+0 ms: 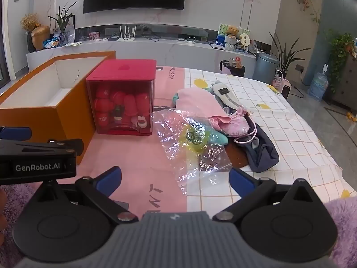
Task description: Organize soft objects
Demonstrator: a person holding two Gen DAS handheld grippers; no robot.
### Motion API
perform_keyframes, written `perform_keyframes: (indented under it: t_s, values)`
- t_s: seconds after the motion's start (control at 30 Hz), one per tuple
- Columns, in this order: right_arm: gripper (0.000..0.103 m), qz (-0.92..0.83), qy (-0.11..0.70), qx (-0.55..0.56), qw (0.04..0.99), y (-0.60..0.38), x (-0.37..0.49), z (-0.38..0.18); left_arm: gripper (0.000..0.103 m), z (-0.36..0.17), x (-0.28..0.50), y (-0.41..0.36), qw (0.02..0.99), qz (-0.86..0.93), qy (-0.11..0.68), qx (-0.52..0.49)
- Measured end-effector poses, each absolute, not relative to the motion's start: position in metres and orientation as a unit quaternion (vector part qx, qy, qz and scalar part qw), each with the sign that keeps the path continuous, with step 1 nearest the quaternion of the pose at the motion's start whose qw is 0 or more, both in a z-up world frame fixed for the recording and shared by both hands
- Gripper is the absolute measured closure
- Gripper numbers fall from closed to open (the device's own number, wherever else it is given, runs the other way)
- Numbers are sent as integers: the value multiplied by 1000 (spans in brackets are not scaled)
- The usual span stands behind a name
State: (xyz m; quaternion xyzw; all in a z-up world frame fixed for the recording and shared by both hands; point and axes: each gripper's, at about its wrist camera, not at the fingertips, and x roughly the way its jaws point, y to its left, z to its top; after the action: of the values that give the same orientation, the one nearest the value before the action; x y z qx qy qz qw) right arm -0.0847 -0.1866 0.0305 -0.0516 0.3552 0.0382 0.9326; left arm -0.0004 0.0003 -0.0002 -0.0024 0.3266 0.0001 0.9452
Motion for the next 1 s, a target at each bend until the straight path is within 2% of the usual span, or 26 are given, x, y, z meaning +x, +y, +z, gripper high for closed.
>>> perform_keyframes:
  t_s: [1.0]
  values:
    - [3, 39, 363, -71, 928, -184, -83, 31, 0, -6, -3, 2, 943, 7, 333, -12]
